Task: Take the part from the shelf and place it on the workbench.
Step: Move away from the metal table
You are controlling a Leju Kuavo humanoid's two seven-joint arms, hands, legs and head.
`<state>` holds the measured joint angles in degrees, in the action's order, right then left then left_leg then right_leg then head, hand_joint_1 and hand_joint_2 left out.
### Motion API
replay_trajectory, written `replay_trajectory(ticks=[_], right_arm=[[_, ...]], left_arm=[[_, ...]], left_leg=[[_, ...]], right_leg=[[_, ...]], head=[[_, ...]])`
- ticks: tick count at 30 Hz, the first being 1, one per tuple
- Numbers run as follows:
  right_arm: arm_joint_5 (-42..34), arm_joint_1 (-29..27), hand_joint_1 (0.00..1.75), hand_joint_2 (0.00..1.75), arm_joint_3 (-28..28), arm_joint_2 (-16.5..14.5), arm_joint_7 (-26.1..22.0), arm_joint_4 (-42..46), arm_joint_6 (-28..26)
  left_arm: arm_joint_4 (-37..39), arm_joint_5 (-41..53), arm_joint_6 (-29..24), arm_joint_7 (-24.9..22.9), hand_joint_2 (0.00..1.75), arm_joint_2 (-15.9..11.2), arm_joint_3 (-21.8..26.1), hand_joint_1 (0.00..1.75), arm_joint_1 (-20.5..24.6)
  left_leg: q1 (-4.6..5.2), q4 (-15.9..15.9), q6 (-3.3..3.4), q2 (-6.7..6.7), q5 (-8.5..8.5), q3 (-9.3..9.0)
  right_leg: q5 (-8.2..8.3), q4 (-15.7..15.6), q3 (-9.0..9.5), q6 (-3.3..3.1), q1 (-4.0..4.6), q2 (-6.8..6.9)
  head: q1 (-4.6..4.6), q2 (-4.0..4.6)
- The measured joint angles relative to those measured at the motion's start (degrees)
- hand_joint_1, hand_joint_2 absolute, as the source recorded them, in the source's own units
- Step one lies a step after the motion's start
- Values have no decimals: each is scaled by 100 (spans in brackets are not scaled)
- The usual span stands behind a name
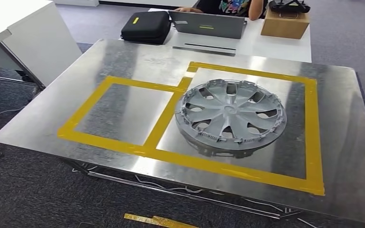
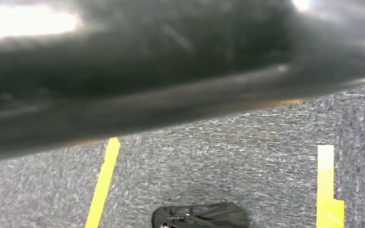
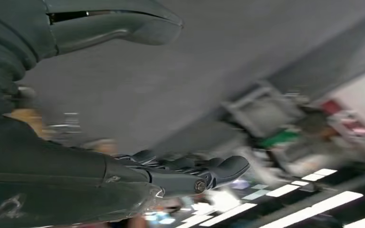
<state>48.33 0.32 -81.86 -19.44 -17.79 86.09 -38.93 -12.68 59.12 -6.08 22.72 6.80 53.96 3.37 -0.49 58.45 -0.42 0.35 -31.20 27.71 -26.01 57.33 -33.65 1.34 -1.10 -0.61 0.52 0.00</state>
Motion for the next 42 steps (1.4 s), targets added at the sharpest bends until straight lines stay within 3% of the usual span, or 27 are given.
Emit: replay_trajectory(ticks=[1,3,5,7,9,10,11,12,15,17,19,20,22,24,25,26,27,29,31,32,34,36,38,40,41,42], right_arm=[[98,41,0,175,-138,-15,342,-143,0],[298,93,0,175,-339,-32,914,-419,0],[486,112,0,175,-479,-42,1388,-706,0],[601,134,0,175,-569,-55,1704,-987,0],[622,157,0,175,-623,-64,1892,-1261,0],[599,164,0,175,-642,-67,1964,-1403,0],[562,165,0,175,-660,-70,2018,-1535,0],[516,165,0,175,-675,-74,2057,-1676,0],[231,204,0,175,-700,-83,2050,-2162,0],[-188,272,0,175,-706,-95,1863,-2703,0],[-573,330,0,175,-713,-113,1638,-3351,0],[-671,352,0,175,-717,-122,1572,-3614,0],[-742,395,0,175,-725,-155,1525,-4011,0],[-761,414,0,175,-729,-169,1510,-4285,0],[-763,418,0,175,-731,-168,1501,-4394,0],[-765,425,0,175,-733,-163,1486,-4500,3],[-767,436,0,175,-734,-149,1470,-4632,28],[-753,456,0,175,-719,-91,1445,-5004,192],[-690,464,0,175,-663,-27,1451,-5440,499],[-646,465,0,175,-618,-3,1464,-5629,682],[-561,468,0,175,-520,27,1500,-5966,1065],[-464,458,0,87,-418,61,1531,-6235,1376],[-363,444,0,0,-302,100,1496,-6429,1596],[-307,437,0,0,-196,135,1412,-6547,1769],[-285,432,0,0,-149,152,1368,-6591,1844],[-262,423,0,0,-108,172,1331,-6625,1905]], left_arm=[[0,8,5,13,0,-1,12,0,7],[0,20,10,38,0,0,43,0,10],[0,27,9,56,0,-1,73,0,10],[0,32,8,69,0,-3,92,0,10],[0,41,7,74,0,-5,112,0,1],[0,49,6,74,0,-5,124,0,-2],[0,57,5,75,0,-5,136,0,-3],[0,66,4,75,0,-4,150,0,-3],[-1,81,15,67,0,9,189,0,-3],[-1,85,22,85,0,20,208,0,-1],[0,85,14,116,0,18,226,0,4],[0,85,9,125,0,13,232,0,3],[0,84,4,136,0,1,239,0,-4],[0,83,3,142,0,-5,240,0,-9],[0,82,3,144,0,-8,241,0,-9],[0,81,4,145,0,-10,242,0,-9],[0,82,4,145,0,-13,242,0,-9],[0,86,4,145,0,-17,243,0,-7],[0,97,4,145,0,-17,243,0,-4],[0,109,4,145,0,-16,243,0,-2],[0,144,4,145,0,-15,243,0,-3],[0,183,4,148,0,-13,243,0,-3],[0,203,4,157,0,-16,244,0,-3],[0,208,1,166,0,-16,245,0,-3],[0,211,-1,168,0,-13,245,0,-3],[0,215,-4,170,0,-8,245,0,-4]], left_leg=[[12,-166,17,23,28,-74],[42,-220,80,22,52,-53],[49,-249,182,-18,144,3],[63,-272,276,-62,251,101],[109,-266,321,-93,348,233],[131,-262,329,-108,397,302],[148,-258,332,-118,444,368],[159,-255,330,-122,488,427],[179,-239,284,-129,605,545],[177,-225,223,-145,685,582],[156,-204,155,-148,724,610],[146,-148,119,-131,651,640],[125,246,45,-88,218,775],[91,958,-18,-75,-314,950],[71,1246,-43,-75,-429,987],[49,1380,-63,-75,-414,954],[25,1302,-78,-75,-285,825],[-23,624,-100,-66,22,317],[-31,-71,-83,-32,105,-118],[-22,-241,-56,-16,72,-197],[-4,-307,42,-16,66,-159],[1,-331,168,-39,143,-82],[27,-339,256,-60,252,31],[78,-332,289,-77,364,172],[102,-326,298,-87,422,249],[120,-320,301,-94,476,327]], right_leg=[[30,4,-20,38,-1,-11],[103,-15,-47,125,-19,-31],[25,42,-108,180,-43,-25],[-412,502,-296,186,-51,4],[-908,1264,-511,179,-43,18],[-1004,1518,-537,171,-33,18],[-985,1587,-473,158,-19,19],[-869,1434,-296,137,-2,20],[-573,195,617,50,70,72],[-588,-291,902,12,115,97],[-536,-353,851,-44,125,94],[-490,-363,818,-91,120,98],[-380,-379,718,-170,100,109],[-279,-370,589,-192,101,110],[-227,-359,531,-189,102,111],[-178,-341,466,-181,102,110],[-134,-314,399,-170,100,105],[-66,-243,269,-132,98,89],[-15,-165,163,-72,108,78],[14,-136,120,-36,112,76],[70,-105,54,40,104,74],[-109,52,-61,95,87,73],[-613,621,-276,116,78,72],[-1036,1372,-477,118,79,71],[-1069,1587,-488,112,82,71],[-981,1612,-403,99,87,71]], head=[[-2,0],[-6,0],[-14,0],[-44,0],[-63,0],[-62,0],[-62,0],[-62,0],[-58,0],[-61,0],[-66,0],[-60,0],[-36,0],[-18,0],[-17,0],[-17,0],[-18,0],[-16,0],[-21,0],[-17,0],[-12,0],[-23,0],[-41,0],[-49,0],[-47,0],[-46,0]])
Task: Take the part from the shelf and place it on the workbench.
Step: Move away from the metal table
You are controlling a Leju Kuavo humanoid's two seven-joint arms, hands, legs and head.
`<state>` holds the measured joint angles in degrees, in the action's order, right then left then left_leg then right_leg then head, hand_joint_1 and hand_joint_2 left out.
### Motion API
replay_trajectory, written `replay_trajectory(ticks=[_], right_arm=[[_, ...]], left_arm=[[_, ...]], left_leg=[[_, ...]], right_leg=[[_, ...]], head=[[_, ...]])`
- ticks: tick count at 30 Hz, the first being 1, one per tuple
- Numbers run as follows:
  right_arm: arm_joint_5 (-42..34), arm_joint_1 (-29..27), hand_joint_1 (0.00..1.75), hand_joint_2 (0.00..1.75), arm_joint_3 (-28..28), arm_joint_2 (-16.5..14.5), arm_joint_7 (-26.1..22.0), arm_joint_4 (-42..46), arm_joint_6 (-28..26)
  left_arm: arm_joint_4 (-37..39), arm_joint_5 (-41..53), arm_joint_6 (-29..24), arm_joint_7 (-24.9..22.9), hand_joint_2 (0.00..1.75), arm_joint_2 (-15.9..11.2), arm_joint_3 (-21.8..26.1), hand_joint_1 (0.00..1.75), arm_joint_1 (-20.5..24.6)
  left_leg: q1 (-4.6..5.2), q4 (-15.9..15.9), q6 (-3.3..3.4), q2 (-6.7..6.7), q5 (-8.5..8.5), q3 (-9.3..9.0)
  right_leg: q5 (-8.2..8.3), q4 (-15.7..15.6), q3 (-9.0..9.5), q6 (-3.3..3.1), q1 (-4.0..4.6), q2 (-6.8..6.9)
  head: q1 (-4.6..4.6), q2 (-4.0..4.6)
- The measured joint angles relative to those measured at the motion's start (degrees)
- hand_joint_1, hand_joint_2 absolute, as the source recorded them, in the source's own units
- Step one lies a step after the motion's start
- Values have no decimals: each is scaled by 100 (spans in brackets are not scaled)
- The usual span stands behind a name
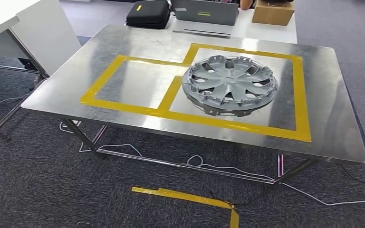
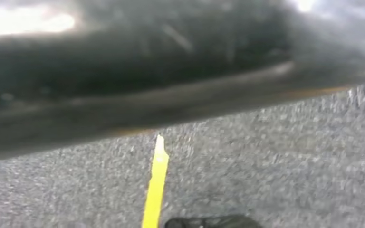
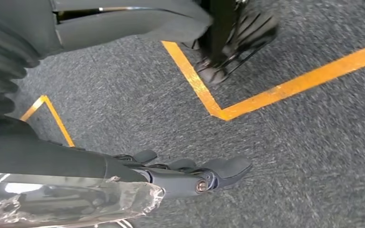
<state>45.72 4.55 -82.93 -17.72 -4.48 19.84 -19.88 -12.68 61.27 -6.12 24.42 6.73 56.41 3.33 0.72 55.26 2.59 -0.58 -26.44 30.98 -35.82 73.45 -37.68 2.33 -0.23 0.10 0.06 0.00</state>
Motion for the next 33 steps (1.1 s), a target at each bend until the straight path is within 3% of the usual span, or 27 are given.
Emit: replay_trajectory(ticks=[1,3,4,6,8,9,11,13,14,15,16,18,20,21,23,24,26,28,29,30,31,33], right_arm=[[26,-12,0,0,43,21,-39,-29,54],[80,-29,0,0,129,61,-121,-69,138],[109,-32,0,0,172,77,-162,-80,165],[164,-33,0,0,256,102,-235,-94,206],[198,-55,0,0,308,110,-269,-105,225],[209,-70,0,0,321,111,-273,-110,228],[227,-91,0,0,342,114,-278,-121,231],[252,-98,0,0,369,120,-286,-127,240],[275,-99,0,0,386,126,-289,-131,248],[309,-98,0,0,406,133,-288,-134,260],[348,-99,0,0,428,141,-278,-138,274],[429,-105,0,0,476,152,-246,-147,298],[507,-109,0,0,529,163,-215,-158,321],[547,-110,0,0,558,169,-207,-163,334],[629,-115,0,0,614,183,-196,-178,358],[666,-123,0,0,639,191,-191,-186,370],[712,-143,0,0,684,211,-176,-201,390],[740,-151,0,0,722,232,-166,-218,400],[757,-152,0,0,738,240,-160,-226,402],[775,-154,0,0,754,248,-153,-233,405],[794,-157,0,0,772,257,-145,-237,407],[818,-159,0,0,802,275,-135,-242,425]], left_arm=[[0,5,-4,1,0,5,0,0,0],[0,16,-16,3,0,19,1,0,-2],[0,26,-27,4,0,27,2,0,-4],[0,46,-48,8,0,45,12,0,-6],[0,56,-59,9,0,55,24,0,-5],[0,57,-62,9,0,57,29,0,-10],[0,58,-68,10,0,57,37,0,-28],[0,57,-70,9,0,62,43,0,-38],[0,54,-70,12,0,65,50,0,-36],[0,50,-71,17,0,69,62,0,-35],[0,42,-71,22,0,73,76,0,-35],[0,16,-72,31,0,80,103,0,-30],[0,-11,-71,33,0,87,124,0,-14],[0,-21,-71,33,0,92,135,0,-6],[0,-37,-70,34,0,105,157,0,-2],[0,-40,-72,34,0,112,165,0,-2],[0,-45,-74,34,0,126,177,0,-4],[0,-48,-74,34,0,139,183,0,-3],[0,-48,-74,36,0,147,188,0,-4],[0,-48,-75,38,0,155,197,0,-3],[0,-48,-77,40,0,163,209,0,-3],[0,-51,-86,48,0,176,232,0,-4]], left_leg=[[14,9,-1,-3,52,76],[35,43,-20,-2,140,207],[46,68,-39,-6,182,258],[61,110,-85,-18,271,338],[62,138,-140,-17,324,398],[57,200,-177,-6,230,433],[24,605,-255,17,-252,545],[-21,1308,-313,19,-778,685],[-40,1599,-331,19,-878,715],[-58,1742,-344,19,-840,683],[-75,1706,-352,19,-700,570],[-103,1138,-350,27,-399,104],[-99,422,-311,48,-365,-362],[-87,213,-285,58,-408,-474],[-76,81,-219,56,-420,-459],[-78,64,-178,46,-382,-413],[-81,41,-74,27,-272,-291],[-47,46,-19,17,-155,-147],[-29,49,-11,12,-93,-68],[-12,51,-6,6,-31,15],[3,53,-5,3,30,97],[17,59,-17,8,140,231]], right_leg=[[167,-166,183,-19,9,0],[429,-925,784,-73,36,5],[445,-1348,1089,-96,48,7],[370,-1862,1392,-121,66,6],[380,-1954,1334,-162,49,9],[419,-1965,1297,-204,37,16],[526,-1975,1199,-288,24,34],[632,-1957,1072,-316,36,39],[682,-1935,1004,-314,40,42],[729,-1903,923,-310,41,44],[773,-1862,837,-301,41,43],[849,-1766,663,-268,39,33],[914,-1677,530,-212,48,24],[956,-1652,480,-179,50,24],[1032,-1630,400,-108,43,22],[994,-1594,347,-77,35,17],[620,-1253,173,-29,25,5],[97,-550,-37,-7,18,1],[-28,-230,-92,-6,18,1],[-24,-50,-80,-13,20,1],[94,-58,22,-28,24,1],[426,-682,529,-85,45,-16]], head=[[1,0],[-2,0],[0,0],[3,0],[8,0],[15,0],[34,0],[49,0],[49,0],[48,0],[49,0],[49,0],[48,0],[49,0],[48,0],[46,0],[32,0],[19,0],[19,0],[18,0],[19,0],[19,0]])
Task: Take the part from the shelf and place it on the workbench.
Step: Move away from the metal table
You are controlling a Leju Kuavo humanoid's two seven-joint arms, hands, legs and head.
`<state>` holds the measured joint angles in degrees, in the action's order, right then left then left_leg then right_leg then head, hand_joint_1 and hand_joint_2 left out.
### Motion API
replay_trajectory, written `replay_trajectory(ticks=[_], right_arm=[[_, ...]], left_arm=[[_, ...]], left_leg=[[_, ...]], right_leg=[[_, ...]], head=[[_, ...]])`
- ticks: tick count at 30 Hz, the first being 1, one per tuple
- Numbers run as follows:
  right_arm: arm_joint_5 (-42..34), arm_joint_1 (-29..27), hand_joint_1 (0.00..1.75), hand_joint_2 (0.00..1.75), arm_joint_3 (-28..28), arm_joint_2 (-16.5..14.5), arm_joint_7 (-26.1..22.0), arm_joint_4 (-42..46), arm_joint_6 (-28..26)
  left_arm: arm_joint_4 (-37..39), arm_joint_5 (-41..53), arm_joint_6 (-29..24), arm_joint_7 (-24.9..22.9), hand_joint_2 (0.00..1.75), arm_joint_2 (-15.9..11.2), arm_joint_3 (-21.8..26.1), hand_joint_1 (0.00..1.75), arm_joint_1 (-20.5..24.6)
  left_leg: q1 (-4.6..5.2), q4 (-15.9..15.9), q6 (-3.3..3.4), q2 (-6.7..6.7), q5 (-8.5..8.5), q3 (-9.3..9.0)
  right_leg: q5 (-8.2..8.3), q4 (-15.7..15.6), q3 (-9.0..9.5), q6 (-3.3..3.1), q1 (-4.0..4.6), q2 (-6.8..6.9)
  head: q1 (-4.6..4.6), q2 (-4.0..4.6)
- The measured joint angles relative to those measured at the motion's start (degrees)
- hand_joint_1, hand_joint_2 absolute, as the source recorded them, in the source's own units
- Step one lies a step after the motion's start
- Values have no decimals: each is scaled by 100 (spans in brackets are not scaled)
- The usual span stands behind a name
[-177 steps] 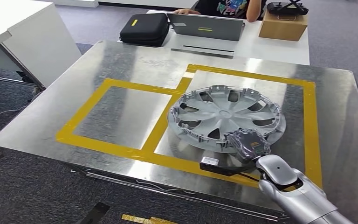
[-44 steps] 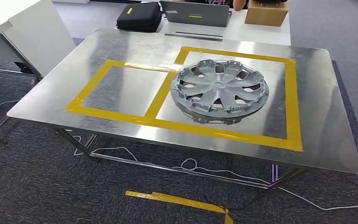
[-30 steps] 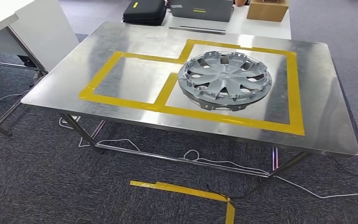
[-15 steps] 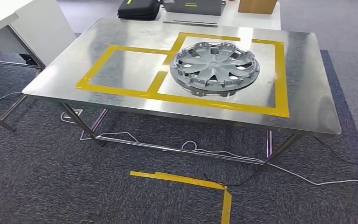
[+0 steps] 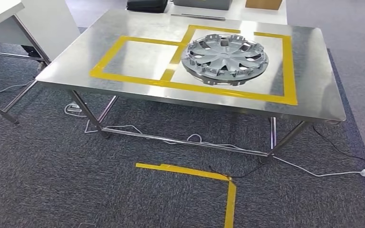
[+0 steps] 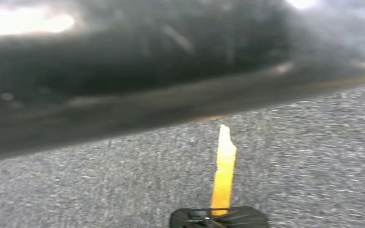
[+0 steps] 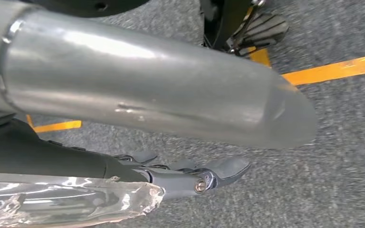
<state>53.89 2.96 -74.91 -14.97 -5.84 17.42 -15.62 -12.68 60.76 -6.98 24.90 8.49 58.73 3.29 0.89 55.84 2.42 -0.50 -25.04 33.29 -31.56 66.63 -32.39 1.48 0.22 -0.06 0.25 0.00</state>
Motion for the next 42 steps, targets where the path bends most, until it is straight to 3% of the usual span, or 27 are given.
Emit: replay_trajectory(ticks=[2,4,6,7,9,11,12,13,15,17,18,19,21,23,25,26,27,29,30,31,33,34,36,37,39,41,42], right_arm=[[15,7,0,0,27,17,-2,-3,30],[27,9,0,0,47,28,-9,-4,50],[39,-1,0,0,54,32,-10,-17,58],[44,-3,0,0,57,36,-9,-25,61],[55,0,0,0,72,43,-9,-37,72],[60,2,0,0,84,48,-10,-40,85],[61,3,0,0,87,50,-11,-41,90],[62,4,0,0,89,51,-12,-42,92],[62,8,0,0,90,54,-13,-42,95],[62,9,0,0,91,57,-13,-43,96],[63,10,0,0,92,58,-13,-45,97],[63,11,0,0,92,59,-13,-48,99],[64,12,0,0,93,60,-13,-51,102],[64,7,0,0,95,61,-13,-54,102],[64,4,0,0,95,63,-13,-55,102],[64,5,0,0,95,64,-13,-55,102],[64,6,0,0,96,65,-13,-55,102],[64,7,0,0,96,67,-13,-55,102],[64,7,0,0,95,68,-13,-55,102],[64,10,0,0,95,70,-13,-55,102],[65,15,0,0,96,73,-14,-55,103],[65,16,0,0,97,75,-15,-55,103],[65,15,0,0,97,78,-14,-57,103],[65,17,0,0,97,79,-12,-60,103],[64,11,0,0,97,81,-9,-65,103],[64,-1,0,0,96,84,-9,-66,102],[64,-3,0,0,96,85,-10,-66,103]], left_arm=[[0,-4,-15,10,0,12,13,0,2],[0,-7,-25,20,0,23,28,0,9],[0,-7,-29,26,0,23,43,0,7],[0,-7,-33,28,0,22,47,0,2],[0,-7,-42,29,0,22,51,0,-2],[0,-7,-54,29,0,28,52,0,-2],[0,-7,-58,29,0,31,52,0,-1],[0,-7,-61,29,0,34,52,0,-1],[0,-7,-64,29,0,37,52,0,2],[0,-7,-68,29,0,45,52,0,17],[0,-6,-71,30,0,49,52,0,26],[0,-5,-73,30,0,52,52,0,31],[0,-5,-75,31,0,54,52,0,21],[0,-7,-79,31,0,55,54,0,19],[0,-7,-82,31,0,56,55,0,30],[0,-7,-82,31,0,57,56,0,31],[0,-7,-82,31,0,58,56,0,30],[0,-7,-82,31,0,60,56,0,29],[0,-7,-82,31,0,60,56,0,30],[0,-7,-82,31,0,62,56,0,34],[0,-7,-82,31,0,69,56,0,41],[0,-7,-82,31,0,73,56,0,43],[0,-7,-82,31,0,73,58,0,31],[0,-7,-83,31,0,73,61,0,24],[0,-7,-84,31,0,74,69,0,13],[0,-7,-84,31,0,76,75,0,13],[0,-7,-84,31,0,77,77,0,13]], left_leg=[[12,7,-37,7,104,95],[8,-4,-86,8,220,159],[4,-7,-141,27,258,219],[0,74,-174,38,145,267],[-31,574,-247,52,-344,436],[-78,1336,-311,52,-782,604],[-102,1593,-337,51,-819,615],[-123,1679,-358,49,-734,550],[-163,1260,-387,19,-425,137],[-158,501,-374,-45,-414,-385],[-140,243,-343,-66,-475,-536],[-114,104,-302,-69,-528,-595],[-93,47,-191,-52,-460,-550],[-92,16,-78,-38,-340,-459],[-75,15,-12,-4,-207,-309],[-58,20,1,17,-137,-219],[-41,25,4,40,-65,-127],[-16,36,-4,87,74,57],[-10,42,-13,118,146,147],[-6,49,-28,153,216,225],[6,53,-68,219,362,325],[6,43,-95,249,435,346],[-9,16,-156,310,547,375],[-19,55,-185,306,471,413],[-46,420,-245,229,-38,533],[-85,1141,-314,148,-648,651],[-109,1476,-345,131,-758,667]], right_leg=[[83,-876,591,-57,28,-39],[31,-1295,820,-76,53,-64],[117,-1375,761,-113,38,-34],[177,-1393,726,-152,23,-11],[274,-1389,636,-222,5,43],[335,-1324,484,-244,10,101],[362,-1275,400,-241,10,137],[385,-1219,313,-233,8,169],[423,-1095,139,-203,2,220],[460,-983,3,-151,8,258],[487,-951,-33,-118,10,279],[519,-936,-55,-84,6,301],[546,-922,-77,-6,-20,306],[256,-709,-179,56,-40,194],[-310,-81,-369,82,-45,65],[-516,283,-444,81,-44,38],[-572,546,-461,75,-41,28],[-313,565,-266,39,-34,15],[-122,298,-35,12,-29,-14],[-36,-124,282,-21,-23,-93],[-88,-1002,865,-69,-13,-249],[-153,-1254,1013,-84,-4,-293],[-99,-1332,977,-123,4,-228],[-37,-1336,921,-164,-2,-177],[121,-1342,764,-237,-20,-53],[267,-1320,578,-254,-9,66],[336,-1298,483,-248,-8,128]], head=[[3,0],[2,0],[-1,0],[6,0],[28,0],[39,0],[38,0],[38,0],[38,0],[37,0],[36,0],[33,0],[37,0],[35,0],[25,0],[22,0],[22,0],[23,0],[24,0],[23,0],[28,0],[22,0],[9,1],[8,1],[48,1],[75,1],[76,1]])
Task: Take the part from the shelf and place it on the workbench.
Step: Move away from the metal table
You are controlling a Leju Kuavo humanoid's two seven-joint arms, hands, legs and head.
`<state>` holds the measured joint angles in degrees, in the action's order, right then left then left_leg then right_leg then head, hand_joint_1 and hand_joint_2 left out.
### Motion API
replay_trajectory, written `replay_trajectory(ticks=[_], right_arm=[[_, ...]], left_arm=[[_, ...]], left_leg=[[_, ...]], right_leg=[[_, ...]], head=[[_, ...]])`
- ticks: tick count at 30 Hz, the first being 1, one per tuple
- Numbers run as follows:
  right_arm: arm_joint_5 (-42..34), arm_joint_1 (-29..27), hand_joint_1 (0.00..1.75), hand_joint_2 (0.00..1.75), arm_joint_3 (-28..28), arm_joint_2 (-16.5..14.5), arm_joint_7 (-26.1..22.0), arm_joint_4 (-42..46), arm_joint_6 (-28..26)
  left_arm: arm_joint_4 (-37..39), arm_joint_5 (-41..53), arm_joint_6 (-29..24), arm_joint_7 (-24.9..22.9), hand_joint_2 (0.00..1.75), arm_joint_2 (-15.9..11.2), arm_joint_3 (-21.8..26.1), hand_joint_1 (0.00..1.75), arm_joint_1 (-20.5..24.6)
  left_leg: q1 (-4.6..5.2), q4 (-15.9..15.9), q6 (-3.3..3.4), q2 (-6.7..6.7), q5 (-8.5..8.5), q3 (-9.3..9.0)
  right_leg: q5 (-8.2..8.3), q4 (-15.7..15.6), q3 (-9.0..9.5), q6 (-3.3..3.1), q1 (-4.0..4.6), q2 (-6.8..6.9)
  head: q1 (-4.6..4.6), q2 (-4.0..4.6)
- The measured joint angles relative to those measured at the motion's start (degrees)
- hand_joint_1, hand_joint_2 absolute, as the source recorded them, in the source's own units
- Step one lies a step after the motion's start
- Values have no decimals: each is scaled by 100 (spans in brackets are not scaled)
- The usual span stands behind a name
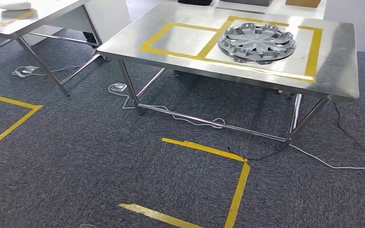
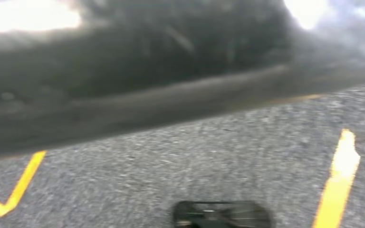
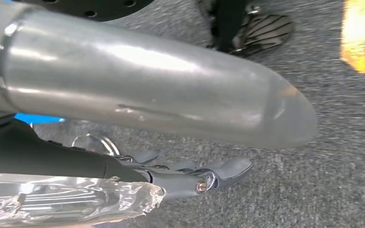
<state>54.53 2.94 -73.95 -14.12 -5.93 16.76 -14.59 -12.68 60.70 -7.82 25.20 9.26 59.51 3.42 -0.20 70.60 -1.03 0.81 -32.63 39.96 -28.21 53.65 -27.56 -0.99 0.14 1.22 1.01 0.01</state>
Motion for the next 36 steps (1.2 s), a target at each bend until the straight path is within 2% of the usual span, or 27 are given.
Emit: replay_trajectory(ticks=[1,2,4,6,7,8,10,11,12,14,15,16,17,18,19,20,21,23,25,26,28,30,31,32,33,34,36], right_arm=[[0,4,0,0,0,1,-1,0,0],[0,10,0,0,1,2,-1,0,1],[0,18,0,0,1,4,-1,0,1],[1,16,0,0,1,8,-1,-3,1],[2,19,0,0,1,10,-2,-4,2],[3,26,0,0,1,11,-3,-7,2],[50,37,0,0,10,14,-6,-13,2],[91,32,0,0,28,17,-11,-16,1],[137,21,0,0,51,24,-17,-18,1],[191,-1,0,0,94,43,-24,-20,14],[203,-5,0,0,107,55,-23,-21,26],[207,-6,0,0,117,67,-22,-21,37],[210,-7,0,0,128,78,-21,-22,45],[211,-8,0,0,137,88,-21,-22,47],[211,-9,0,0,141,97,-21,-22,49],[214,-8,0,0,143,111,-21,-22,50],[216,-9,0,0,144,124,-21,-22,52],[221,-9,0,0,146,143,-21,-23,57],[222,-11,0,0,148,143,-13,-25,64],[222,-11,0,0,148,143,-7,-26,66],[223,-25,0,0,148,142,5,-30,70],[225,-62,0,0,146,145,11,-31,72],[225,-80,0,0,146,148,13,-31,72],[225,-90,0,0,145,151,14,-31,72],[226,-91,0,0,145,153,14,-32,73],[226,-88,0,0,145,154,14,-32,74],[228,-83,0,0,146,154,14,-33,78]], left_arm=[[0,0,0,0,0,0,2,0,0],[0,0,0,0,0,0,3,0,-2],[0,0,0,0,0,3,5,0,0],[0,0,0,0,0,8,7,0,13],[0,1,1,0,0,11,8,0,20],[0,1,0,0,0,10,8,0,22],[0,1,-10,-4,0,10,10,0,6],[0,0,-23,-12,0,10,12,0,-1],[0,0,-39,-20,0,14,14,0,-4],[0,3,-78,-38,0,31,16,0,3],[0,5,-96,-45,0,44,17,0,2],[0,8,-111,-50,0,57,17,0,-4],[0,11,-121,-53,0,68,18,0,-10],[0,13,-129,-55,0,78,19,0,-14],[0,15,-134,-57,0,86,20,0,-14],[0,18,-139,-61,0,98,21,0,-12],[0,22,-144,-64,0,109,22,0,-6],[0,31,-154,-70,0,127,23,0,1],[0,39,-168,-74,0,131,25,0,-11],[0,43,-177,-76,0,132,27,0,-22],[0,48,-193,-83,0,135,31,0,-32],[0,50,-200,-87,0,141,32,0,-28],[0,50,-201,-87,0,144,32,0,-31],[0,50,-201,-87,0,146,33,0,-39],[0,50,-202,-87,0,147,34,0,-50],[0,50,-203,-87,0,146,35,0,-59],[0,50,-205,-87,0,148,36,0,-59]], left_leg=[[-25,214,-28,-10,38,-37],[-53,253,-54,-19,190,-155],[-100,-247,-95,-83,442,-666],[-92,-1074,-69,-163,301,-1265],[-70,-1348,-28,-187,187,-1430],[-42,-1480,28,-181,131,-1474],[-21,-1498,142,-165,191,-1389],[-16,-1505,196,-152,245,-1336],[-9,-1510,242,-130,311,-1271],[27,-1507,301,-60,444,-1112],[51,-1503,316,-17,516,-1023],[77,-1499,324,30,589,-928],[99,-1494,327,82,661,-833],[115,-1491,325,142,732,-741],[125,-1487,317,209,800,-661],[134,-1481,306,273,860,-595],[145,-1474,294,335,918,-547],[160,-1466,261,451,1017,-495],[157,-1456,212,569,1083,-459],[155,-1405,185,531,1030,-425],[136,-1003,117,289,664,-262],[89,-237,30,50,167,-11],[56,74,-8,3,42,62],[23,218,-40,-27,25,51],[-6,138,-64,-54,112,-66],[-27,-159,-80,-107,264,-290],[-20,-931,-67,-376,490,-790]], right_leg=[[67,33,-106,12,-1,57],[130,80,-227,31,-6,108],[235,195,-467,87,-18,179],[315,304,-628,163,-20,233],[360,334,-669,204,-24,257],[405,347,-694,241,-35,282],[409,380,-750,312,-73,256],[264,480,-804,338,-85,183],[25,681,-880,354,-88,91],[-544,1360,-1071,353,-77,-61],[-689,1711,-1144,339,-71,-87],[-688,1955,-1167,317,-62,-102],[-567,2032,-1115,283,-48,-114],[-384,1903,-960,238,-29,-143],[-228,1589,-703,186,-5,-220],[-182,1151,-371,124,19,-373],[-213,694,-48,84,23,-517],[-356,142,296,64,28,-675],[-348,54,296,63,22,-533],[-319,44,286,39,13,-449],[-259,23,248,-14,-4,-255],[-232,28,204,-21,1,-54],[-223,32,185,-12,0,49],[-216,39,166,-2,-3,145],[-214,49,153,8,-8,229],[-217,62,153,22,-14,306],[-238,96,160,69,-9,438]], head=[[0,0],[3,-1],[5,0],[0,0],[-1,-1],[-9,-1],[-9,-1],[-13,-1],[-17,-1],[-34,-1],[-39,-1],[-41,-1],[-41,-1],[-40,-1],[-39,-1],[-41,-1],[-38,-1],[-37,-1],[-40,-1],[-35,-1],[-2,-1],[24,-1],[23,-1],[24,-1],[24,-1],[25,-1],[26,-1]])
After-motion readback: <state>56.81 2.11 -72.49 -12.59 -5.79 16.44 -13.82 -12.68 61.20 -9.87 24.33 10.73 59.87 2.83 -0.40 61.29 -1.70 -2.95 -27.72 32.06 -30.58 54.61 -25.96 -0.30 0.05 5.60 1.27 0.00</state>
